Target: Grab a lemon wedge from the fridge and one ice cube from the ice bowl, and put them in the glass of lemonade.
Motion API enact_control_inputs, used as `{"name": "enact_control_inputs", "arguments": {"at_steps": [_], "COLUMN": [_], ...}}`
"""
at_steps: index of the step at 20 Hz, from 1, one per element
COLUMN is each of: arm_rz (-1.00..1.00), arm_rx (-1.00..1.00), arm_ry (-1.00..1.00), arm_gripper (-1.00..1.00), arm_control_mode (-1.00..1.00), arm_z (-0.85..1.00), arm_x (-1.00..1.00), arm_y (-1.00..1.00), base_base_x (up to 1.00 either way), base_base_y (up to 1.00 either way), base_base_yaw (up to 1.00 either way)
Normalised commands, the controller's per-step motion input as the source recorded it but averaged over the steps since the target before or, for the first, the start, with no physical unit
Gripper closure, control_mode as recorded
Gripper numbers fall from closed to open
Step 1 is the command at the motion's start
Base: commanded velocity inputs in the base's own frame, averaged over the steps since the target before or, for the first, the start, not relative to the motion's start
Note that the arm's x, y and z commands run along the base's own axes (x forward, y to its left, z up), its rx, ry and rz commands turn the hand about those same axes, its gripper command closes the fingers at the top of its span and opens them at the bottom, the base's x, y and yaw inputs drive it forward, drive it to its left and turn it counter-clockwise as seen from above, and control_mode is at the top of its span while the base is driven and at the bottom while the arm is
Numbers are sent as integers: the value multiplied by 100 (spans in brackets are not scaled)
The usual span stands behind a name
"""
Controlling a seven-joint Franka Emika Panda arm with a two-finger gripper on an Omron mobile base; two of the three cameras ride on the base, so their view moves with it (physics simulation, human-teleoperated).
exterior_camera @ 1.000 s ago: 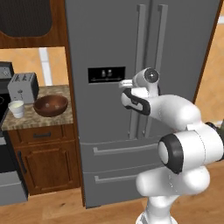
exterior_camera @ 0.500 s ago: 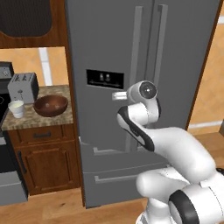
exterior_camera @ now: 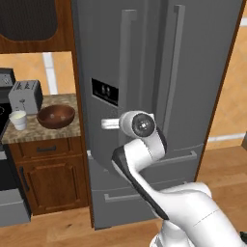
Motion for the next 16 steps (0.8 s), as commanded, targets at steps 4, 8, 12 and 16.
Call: {"name": "enact_control_inputs", "arguments": {"at_steps": [4, 8, 12, 16], "arm_rz": [-2, 0, 1, -7], "arm_rx": [-2, -4, 4, 56], "arm_ry": [-12, -12, -13, -2], "arm_gripper": [100, -100, -100, -100], "arm_control_mode": [-100, -100, -100, -100], "arm_z": [72, 67, 60, 47], "arm_x": [-83, -55, -65, -38], "arm_y": [41, 6, -9, -91], "base_base_x": [0, 0, 0, 0], "base_base_y": [0, 0, 0, 0], "base_base_yaw": [0, 0, 0, 0]}}
